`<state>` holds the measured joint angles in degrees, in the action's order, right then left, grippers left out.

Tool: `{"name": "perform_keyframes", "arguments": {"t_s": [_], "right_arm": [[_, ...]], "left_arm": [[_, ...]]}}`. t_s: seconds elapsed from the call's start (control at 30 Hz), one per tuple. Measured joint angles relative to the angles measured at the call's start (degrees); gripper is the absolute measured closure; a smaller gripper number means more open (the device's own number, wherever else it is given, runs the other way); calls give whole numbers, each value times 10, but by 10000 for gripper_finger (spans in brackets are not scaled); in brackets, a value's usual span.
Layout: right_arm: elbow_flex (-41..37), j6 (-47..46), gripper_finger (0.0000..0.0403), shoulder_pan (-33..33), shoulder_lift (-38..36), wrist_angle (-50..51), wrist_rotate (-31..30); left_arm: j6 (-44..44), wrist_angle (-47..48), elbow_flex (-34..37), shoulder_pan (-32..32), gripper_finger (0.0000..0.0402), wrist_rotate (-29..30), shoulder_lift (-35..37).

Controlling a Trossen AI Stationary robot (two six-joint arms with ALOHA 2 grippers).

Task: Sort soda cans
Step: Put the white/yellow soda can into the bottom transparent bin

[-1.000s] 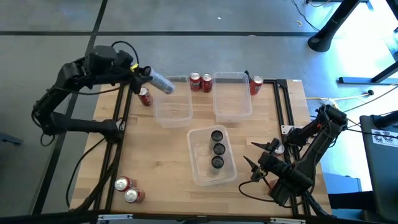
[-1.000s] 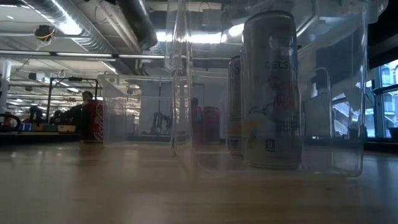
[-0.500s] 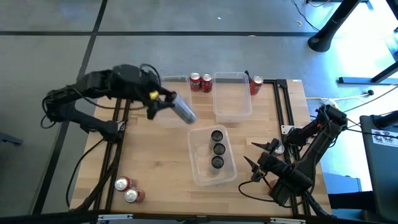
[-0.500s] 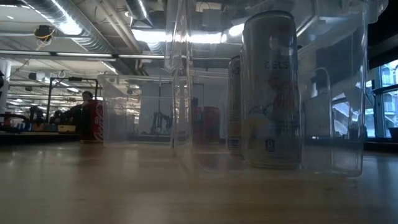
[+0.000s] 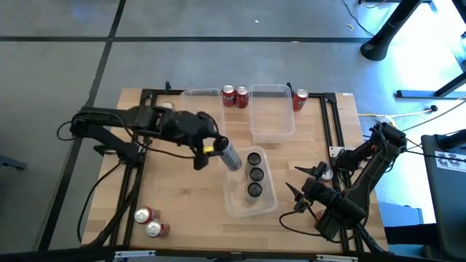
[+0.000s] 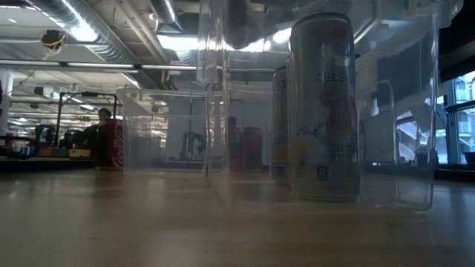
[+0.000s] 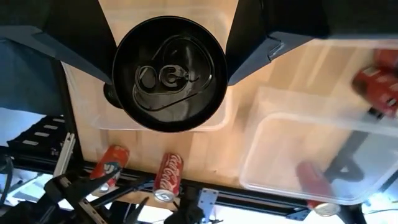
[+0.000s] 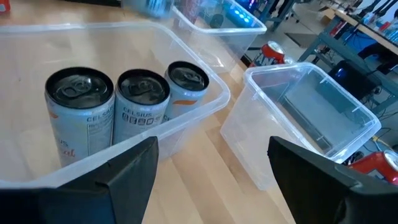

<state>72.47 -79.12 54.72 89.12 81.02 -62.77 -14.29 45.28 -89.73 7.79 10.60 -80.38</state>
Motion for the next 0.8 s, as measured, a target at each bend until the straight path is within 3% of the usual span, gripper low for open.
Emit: {"name": "perform_keyframes", "arguments": {"t_s": [0.8], "right_arm": [[0,0,100,0,0,-2,-8]], "left_arm": [[-14,-12,0,21,141,54,-152]]}}
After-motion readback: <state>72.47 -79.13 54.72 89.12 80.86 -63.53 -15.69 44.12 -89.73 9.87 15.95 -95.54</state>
